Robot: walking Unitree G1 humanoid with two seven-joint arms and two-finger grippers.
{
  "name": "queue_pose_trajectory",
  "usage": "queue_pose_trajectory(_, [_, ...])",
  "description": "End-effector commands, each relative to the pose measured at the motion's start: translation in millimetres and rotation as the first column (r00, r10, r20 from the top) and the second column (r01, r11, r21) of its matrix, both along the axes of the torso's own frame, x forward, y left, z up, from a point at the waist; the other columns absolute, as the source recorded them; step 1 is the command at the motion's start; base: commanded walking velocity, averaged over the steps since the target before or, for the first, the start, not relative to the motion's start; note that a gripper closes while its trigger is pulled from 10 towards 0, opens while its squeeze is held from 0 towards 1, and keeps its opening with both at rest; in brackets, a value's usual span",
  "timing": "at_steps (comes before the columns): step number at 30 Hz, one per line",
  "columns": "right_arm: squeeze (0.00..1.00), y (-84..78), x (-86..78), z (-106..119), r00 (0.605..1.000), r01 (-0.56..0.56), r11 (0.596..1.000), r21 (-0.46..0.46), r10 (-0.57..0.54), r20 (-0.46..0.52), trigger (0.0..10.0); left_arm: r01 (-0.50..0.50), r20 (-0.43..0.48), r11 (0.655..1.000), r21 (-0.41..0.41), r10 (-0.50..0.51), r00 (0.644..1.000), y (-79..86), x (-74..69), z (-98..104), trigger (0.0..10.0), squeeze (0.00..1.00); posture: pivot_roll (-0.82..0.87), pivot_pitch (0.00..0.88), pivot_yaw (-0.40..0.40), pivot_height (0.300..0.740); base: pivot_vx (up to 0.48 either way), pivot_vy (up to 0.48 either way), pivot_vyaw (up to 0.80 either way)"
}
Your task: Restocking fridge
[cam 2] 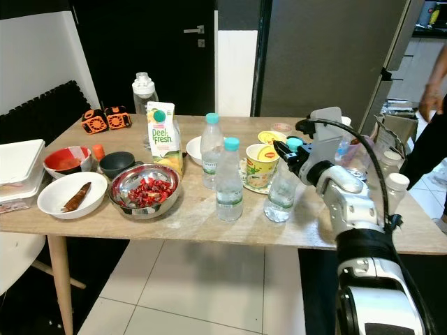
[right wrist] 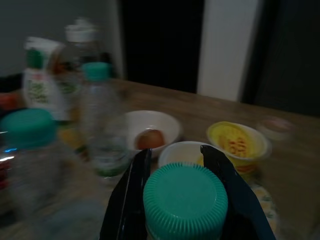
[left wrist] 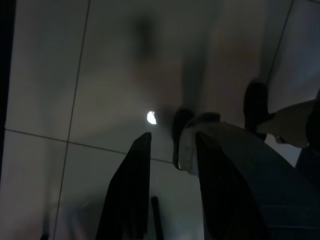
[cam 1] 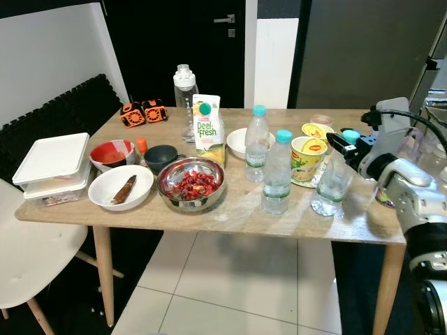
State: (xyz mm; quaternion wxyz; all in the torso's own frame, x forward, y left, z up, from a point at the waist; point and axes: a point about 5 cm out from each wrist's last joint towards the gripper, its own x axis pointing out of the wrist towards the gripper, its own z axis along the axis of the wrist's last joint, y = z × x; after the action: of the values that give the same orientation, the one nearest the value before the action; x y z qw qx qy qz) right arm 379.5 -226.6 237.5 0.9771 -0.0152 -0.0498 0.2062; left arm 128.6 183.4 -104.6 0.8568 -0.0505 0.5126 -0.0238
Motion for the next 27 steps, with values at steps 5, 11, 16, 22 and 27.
queue_pose_trajectory(5, [0.0, 1.0, -16.7, 8, 0.986, -0.165, 0.986, -0.03, 0.166, 0.013, 0.0, -0.002, -0.013, 1.0, -0.007, 0.002, 1.0, -0.9, -3.5, -1, 10.0, 0.0, -0.07, 0.0, 0.006, 0.74, 0.0, 0.0, 0.0])
queue_pose_trajectory(11, [0.0, 12.4, -36.1, 15, 0.936, -0.347, 0.938, -0.019, 0.347, 0.051, 0.0, 0.0, -0.014, 1.0, -0.009, 0.0, 1.0, -0.7, -3.7, -1, 10.0, 0.0, -0.07, 0.0, 0.007, 0.74, 0.0, 0.0, 0.0])
queue_pose_trajectory(16, [0.0, 24.9, -47.9, 16, 0.886, -0.46, 0.888, 0.01, 0.458, 0.078, 0.0, 0.001, -0.015, 1.0, -0.01, -0.001, 1.0, -0.4, -4.0, -1, 10.0, 0.0, -0.07, 0.0, 0.008, 0.74, 0.0, 0.0, 0.0])
queue_pose_trajectory(22, [0.0, 42.2, -62.4, 11, 0.808, -0.588, 0.808, 0.044, 0.583, 0.082, 0.0, 0.003, -0.016, 1.0, -0.01, -0.003, 1.0, -0.8, -4.4, -2, 10.0, 0.0, -0.07, 0.0, 0.009, 0.74, 0.0, 0.0, 0.0])
queue_pose_trajectory(27, [0.0, 66.4, -72.4, -13, 0.732, -0.679, 0.73, 0.078, 0.681, -0.004, 0.0, 0.003, -0.019, 1.0, -0.007, -0.003, 1.0, -0.4, -4.7, -2, 10.0, 0.0, -0.07, 0.0, 0.005, 0.74, 0.0, 0.0, 0.0])
